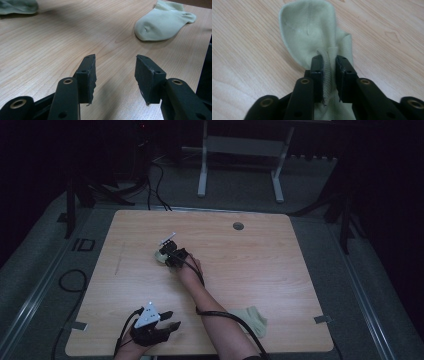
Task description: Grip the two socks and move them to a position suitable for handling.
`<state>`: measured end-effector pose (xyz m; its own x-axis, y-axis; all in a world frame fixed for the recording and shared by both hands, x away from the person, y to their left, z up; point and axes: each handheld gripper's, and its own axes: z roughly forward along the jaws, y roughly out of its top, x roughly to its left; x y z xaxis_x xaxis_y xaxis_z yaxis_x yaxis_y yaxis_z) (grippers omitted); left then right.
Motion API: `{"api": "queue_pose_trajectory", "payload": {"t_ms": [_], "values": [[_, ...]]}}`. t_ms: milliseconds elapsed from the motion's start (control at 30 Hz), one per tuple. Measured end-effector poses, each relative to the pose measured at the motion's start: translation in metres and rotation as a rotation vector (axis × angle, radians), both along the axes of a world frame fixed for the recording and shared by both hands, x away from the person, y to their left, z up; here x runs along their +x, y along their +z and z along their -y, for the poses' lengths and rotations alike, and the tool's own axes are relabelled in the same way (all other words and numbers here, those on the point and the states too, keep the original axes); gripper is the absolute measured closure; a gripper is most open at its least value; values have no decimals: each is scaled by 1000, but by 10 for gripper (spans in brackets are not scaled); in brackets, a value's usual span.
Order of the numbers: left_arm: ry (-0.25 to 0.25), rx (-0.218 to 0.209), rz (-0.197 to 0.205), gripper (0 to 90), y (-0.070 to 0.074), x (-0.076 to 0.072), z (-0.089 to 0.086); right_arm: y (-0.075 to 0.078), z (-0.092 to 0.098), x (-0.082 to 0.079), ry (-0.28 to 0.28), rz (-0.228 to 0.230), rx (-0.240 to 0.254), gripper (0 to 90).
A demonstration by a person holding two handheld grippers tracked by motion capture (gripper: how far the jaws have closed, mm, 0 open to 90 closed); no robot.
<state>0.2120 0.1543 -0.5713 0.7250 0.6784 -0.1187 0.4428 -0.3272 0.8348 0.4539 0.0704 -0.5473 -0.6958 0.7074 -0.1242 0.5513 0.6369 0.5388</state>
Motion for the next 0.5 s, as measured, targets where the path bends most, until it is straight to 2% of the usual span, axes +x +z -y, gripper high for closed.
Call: {"api": "queue_pose_trajectory", "payload": {"t_ms": [133, 200, 500], "values": [[0, 0, -3, 512, -1, 0, -1, 5, 7, -2, 5, -22, 8, 791], [3, 2, -5, 512, -1, 1, -1, 11, 12, -3, 13, -35, 30, 790], [1, 17, -11, 512, -2, 1, 2, 43, 35, -12, 32, -18, 77, 789]]}}
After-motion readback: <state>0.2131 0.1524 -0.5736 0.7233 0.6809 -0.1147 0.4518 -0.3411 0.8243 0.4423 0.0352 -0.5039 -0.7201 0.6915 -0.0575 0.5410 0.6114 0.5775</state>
